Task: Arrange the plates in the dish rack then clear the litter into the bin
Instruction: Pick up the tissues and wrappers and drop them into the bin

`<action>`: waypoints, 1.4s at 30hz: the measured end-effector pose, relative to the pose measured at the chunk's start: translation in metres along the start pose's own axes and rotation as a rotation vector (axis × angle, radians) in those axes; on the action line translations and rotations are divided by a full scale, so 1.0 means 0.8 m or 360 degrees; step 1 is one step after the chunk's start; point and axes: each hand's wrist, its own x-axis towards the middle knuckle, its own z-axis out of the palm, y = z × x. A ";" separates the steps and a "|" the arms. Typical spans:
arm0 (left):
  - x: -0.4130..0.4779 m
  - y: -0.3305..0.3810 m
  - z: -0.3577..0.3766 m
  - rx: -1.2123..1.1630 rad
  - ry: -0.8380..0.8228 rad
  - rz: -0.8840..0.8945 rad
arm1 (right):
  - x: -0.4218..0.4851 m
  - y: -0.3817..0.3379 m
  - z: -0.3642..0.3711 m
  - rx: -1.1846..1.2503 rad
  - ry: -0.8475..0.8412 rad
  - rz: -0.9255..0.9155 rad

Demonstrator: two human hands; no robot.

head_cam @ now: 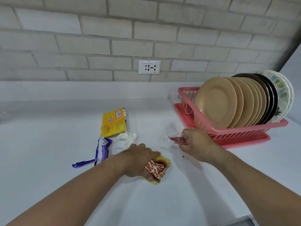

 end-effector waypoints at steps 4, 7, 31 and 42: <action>-0.006 0.009 0.007 0.0073 0.0272 0.0017 | -0.002 0.001 -0.011 0.0071 0.0085 -0.0062; -0.014 0.012 0.011 -0.0183 0.0527 0.0053 | -0.001 -0.003 -0.016 0.0064 0.0161 -0.0043; -0.097 -0.065 -0.023 -0.0697 0.1150 -0.1216 | 0.040 -0.129 0.012 -0.0076 -0.0064 -0.0218; -0.108 -0.104 0.000 -0.0848 0.1001 -0.1335 | 0.063 -0.138 0.034 -0.0037 -0.0394 -0.0144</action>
